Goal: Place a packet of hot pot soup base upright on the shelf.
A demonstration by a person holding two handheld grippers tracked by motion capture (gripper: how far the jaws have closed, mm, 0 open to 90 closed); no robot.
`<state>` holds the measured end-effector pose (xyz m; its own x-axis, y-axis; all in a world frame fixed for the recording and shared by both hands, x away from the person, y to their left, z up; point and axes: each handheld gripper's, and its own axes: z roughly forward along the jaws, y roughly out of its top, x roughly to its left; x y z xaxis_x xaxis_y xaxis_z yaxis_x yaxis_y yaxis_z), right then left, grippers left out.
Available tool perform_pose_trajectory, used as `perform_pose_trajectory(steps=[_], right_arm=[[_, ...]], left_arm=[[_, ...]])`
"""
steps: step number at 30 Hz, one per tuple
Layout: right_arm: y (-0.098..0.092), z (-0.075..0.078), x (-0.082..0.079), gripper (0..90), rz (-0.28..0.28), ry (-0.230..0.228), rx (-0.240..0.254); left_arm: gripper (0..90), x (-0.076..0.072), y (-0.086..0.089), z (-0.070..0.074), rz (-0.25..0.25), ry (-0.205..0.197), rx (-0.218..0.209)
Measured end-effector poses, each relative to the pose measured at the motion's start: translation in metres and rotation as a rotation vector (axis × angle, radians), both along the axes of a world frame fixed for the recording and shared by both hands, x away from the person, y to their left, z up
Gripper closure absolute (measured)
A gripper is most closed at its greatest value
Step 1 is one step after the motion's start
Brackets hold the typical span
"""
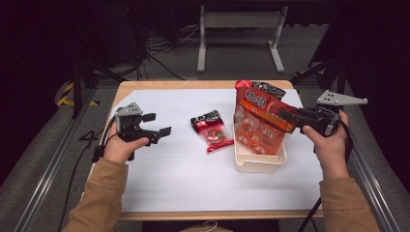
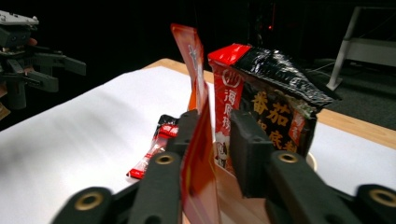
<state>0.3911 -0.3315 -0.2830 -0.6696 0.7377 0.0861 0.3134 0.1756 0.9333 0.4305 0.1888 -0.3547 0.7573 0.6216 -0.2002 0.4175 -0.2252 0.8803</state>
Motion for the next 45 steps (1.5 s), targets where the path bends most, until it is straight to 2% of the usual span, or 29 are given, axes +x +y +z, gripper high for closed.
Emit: perform_pose_trajectory(steps=[2, 6, 7, 8, 11, 12, 14, 19, 21, 25, 27, 30, 35, 38, 41, 42, 45], right_arm=[[-0.003, 0.001, -0.003, 67.7, -0.006, -0.009, 0.009], [-0.009, 0.004, -0.012, 64.3, -0.024, -0.030, 0.019], [-0.010, 0.005, -0.014, 63.4, -0.029, -0.034, 0.018], [-0.011, 0.006, -0.017, 62.5, -0.032, -0.039, 0.018], [-0.016, 0.007, -0.025, 59.1, -0.049, -0.057, 0.023], [-0.018, 0.008, -0.027, 57.7, -0.057, -0.063, 0.024], [-0.023, 0.009, -0.032, 54.9, -0.076, -0.074, 0.025], [-0.033, 0.007, -0.043, 46.0, -0.105, -0.094, 0.015], [-0.037, 0.004, -0.047, 44.7, -0.117, -0.104, 0.035], [-0.048, -0.005, -0.052, 44.4, -0.163, -0.120, 0.043], [-0.053, -0.013, -0.051, 44.2, -0.187, -0.105, 0.049], [-0.057, -0.022, -0.047, 43.6, -0.210, -0.079, 0.015], [-0.060, -0.028, -0.042, 43.4, -0.213, -0.056, 0.022], [-0.059, -0.033, -0.039, 42.5, -0.214, -0.044, 0.011], [-0.060, -0.036, -0.037, 42.5, -0.215, -0.038, 0.015], [-0.060, -0.038, -0.036, 42.5, -0.213, -0.031, 0.030], [-0.061, -0.040, -0.034, 42.5, -0.211, -0.026, 0.024]], left_arm=[[12.0, 0.001, 0.000, -0.001, -0.004, 0.004, -0.014], [16.0, 0.006, -0.003, -0.004, -0.019, -0.037, -0.001], [19.0, 0.007, -0.003, -0.005, -0.025, -0.053, 0.014], [25.9, 0.008, -0.003, -0.005, -0.028, -0.065, 0.030], [34.9, 0.010, -0.003, -0.005, -0.027, -0.083, 0.030], [35.7, 0.009, -0.003, -0.005, -0.029, -0.071, 0.013], [35.9, 0.010, -0.004, -0.005, -0.027, -0.057, 0.004], [37.5, 0.010, -0.008, -0.006, -0.023, -0.067, 0.054], [37.8, 0.010, -0.009, -0.007, -0.015, -0.075, 0.060], [37.3, 0.010, -0.010, -0.007, -0.007, -0.084, 0.055], [36.9, 0.010, -0.011, -0.007, -0.008, -0.087, 0.055], [36.9, 0.011, -0.014, -0.008, 0.001, -0.085, 0.058], [39.8, 0.013, -0.020, -0.010, -0.002, -0.075, 0.066], [36.3, 0.019, -0.027, -0.013, 0.011, -0.066, 0.067], [32.3, 0.025, -0.034, -0.016, 0.019, -0.037, 0.062], [30.0, 0.027, -0.036, -0.017, 0.014, -0.024, 0.054], [27.2, 0.034, -0.045, -0.020, 0.003, -0.014, 0.043]])
